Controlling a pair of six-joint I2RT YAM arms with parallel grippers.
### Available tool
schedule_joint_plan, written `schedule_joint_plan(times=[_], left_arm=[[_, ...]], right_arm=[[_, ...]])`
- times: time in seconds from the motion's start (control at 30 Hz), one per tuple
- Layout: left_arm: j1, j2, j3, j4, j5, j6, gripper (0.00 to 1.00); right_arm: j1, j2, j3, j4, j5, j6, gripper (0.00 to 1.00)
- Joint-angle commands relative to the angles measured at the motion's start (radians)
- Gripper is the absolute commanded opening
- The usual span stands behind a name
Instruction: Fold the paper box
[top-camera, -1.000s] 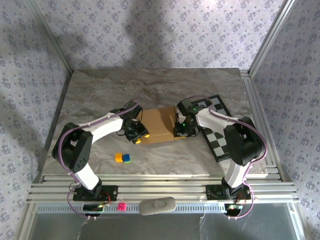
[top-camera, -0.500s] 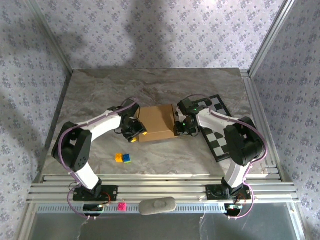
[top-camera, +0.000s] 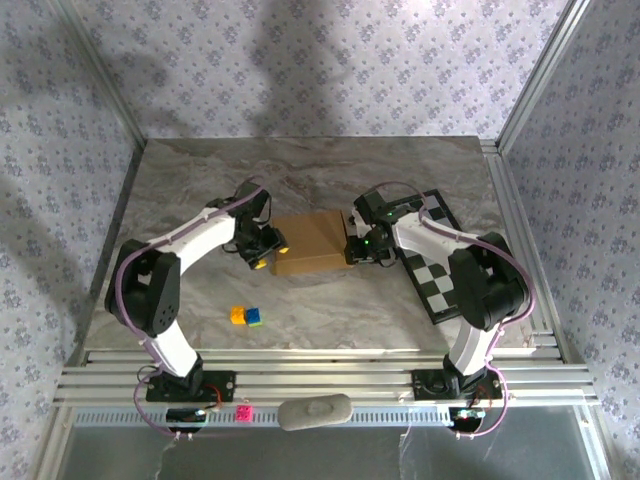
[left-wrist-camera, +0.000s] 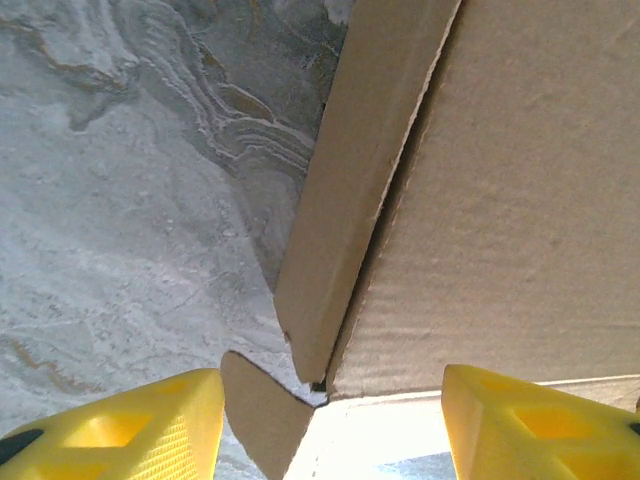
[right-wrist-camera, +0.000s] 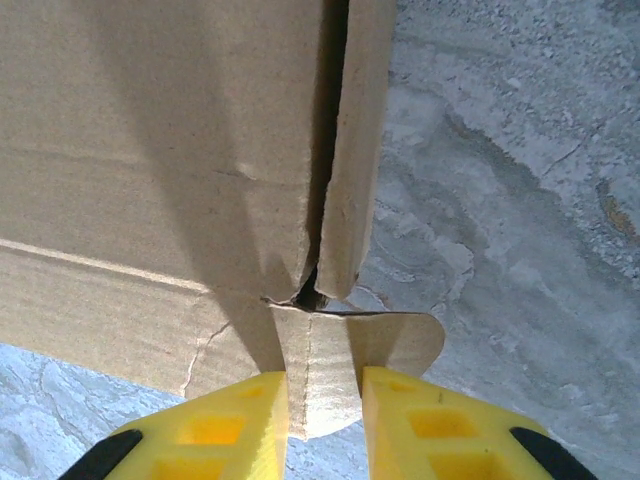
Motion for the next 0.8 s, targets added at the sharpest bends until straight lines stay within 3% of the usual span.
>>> schedule_joint_plan(times=[0.0,0.33,0.77], left_arm=[[-0.005,0.03,0.022,-0.021,0.031,0.02,0.59],[0.003,0.077,0.015,0.028,0.017,-0.016,0.56],[0.012,0.067,-0.02,0.053,0.102,-0.254,0.63]], right_arm=[[-0.007,0.019,0.022,-0.008,-0.013,0.003,0.27],[-0.028,0.019,-0.015,0.066,-0.048,0.021,0.25],[-0.047,0.028,-0.007,0.102,-0.108,0.031,0.24]])
